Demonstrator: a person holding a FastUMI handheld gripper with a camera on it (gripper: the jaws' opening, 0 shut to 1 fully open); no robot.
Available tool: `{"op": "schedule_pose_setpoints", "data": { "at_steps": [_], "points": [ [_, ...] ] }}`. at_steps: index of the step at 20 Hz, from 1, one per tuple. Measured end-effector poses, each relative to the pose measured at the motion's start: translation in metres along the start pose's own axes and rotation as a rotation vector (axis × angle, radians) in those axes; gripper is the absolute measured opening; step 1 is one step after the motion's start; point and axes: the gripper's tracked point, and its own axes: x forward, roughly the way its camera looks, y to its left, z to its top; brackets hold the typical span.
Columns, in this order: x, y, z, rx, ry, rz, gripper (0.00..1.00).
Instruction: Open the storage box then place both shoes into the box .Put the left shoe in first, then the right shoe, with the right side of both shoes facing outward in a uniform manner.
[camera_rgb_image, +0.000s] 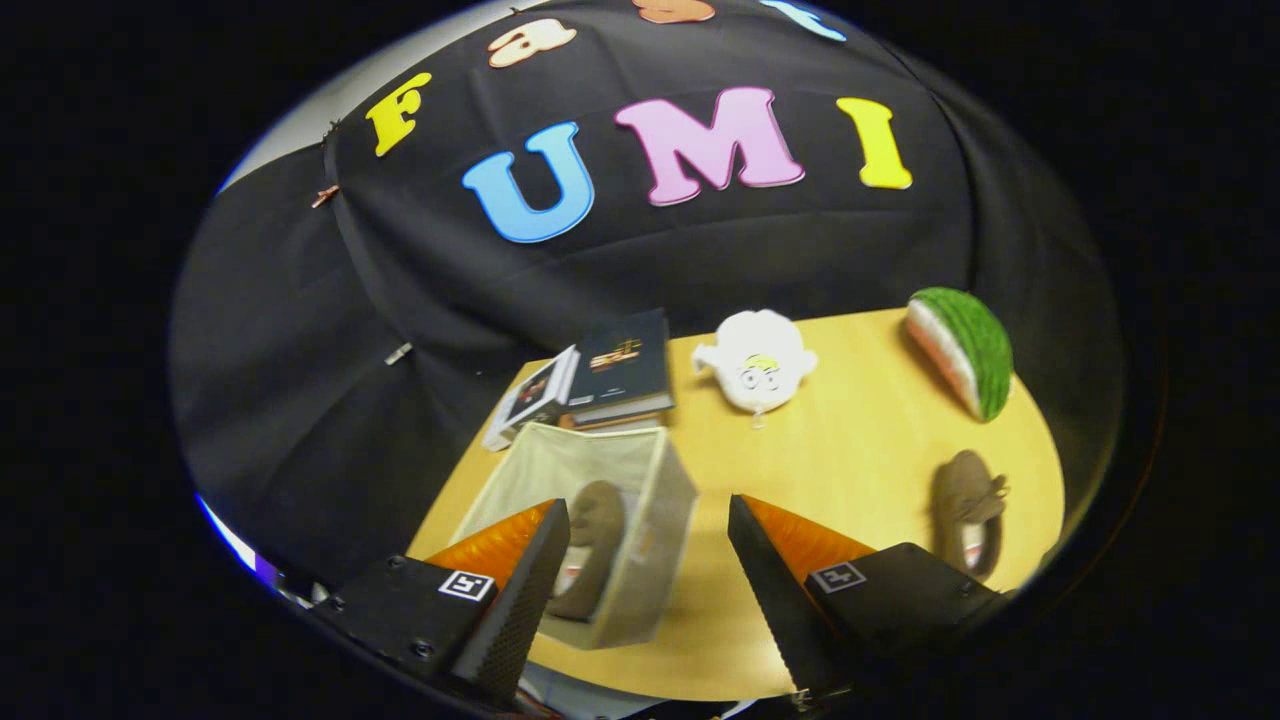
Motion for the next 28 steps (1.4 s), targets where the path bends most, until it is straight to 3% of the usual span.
{"op": "schedule_pose_setpoints", "data": {
  "at_steps": [5, 11, 16, 21, 28],
  "points": [
    [-0.027, -0.105, -0.002, -0.075, -0.006, -0.113, 0.99],
    [-0.035, -0.207, -0.024, -0.127, 0.027, -0.184, 0.98],
    [-0.043, -0.264, -0.051, -0.120, 0.078, -0.171, 0.99],
    [-0.032, -0.317, -0.091, -0.129, 0.171, -0.215, 0.99],
    [0.004, -0.346, -0.140, -0.095, 0.313, -0.232, 0.99]
  ]
}}
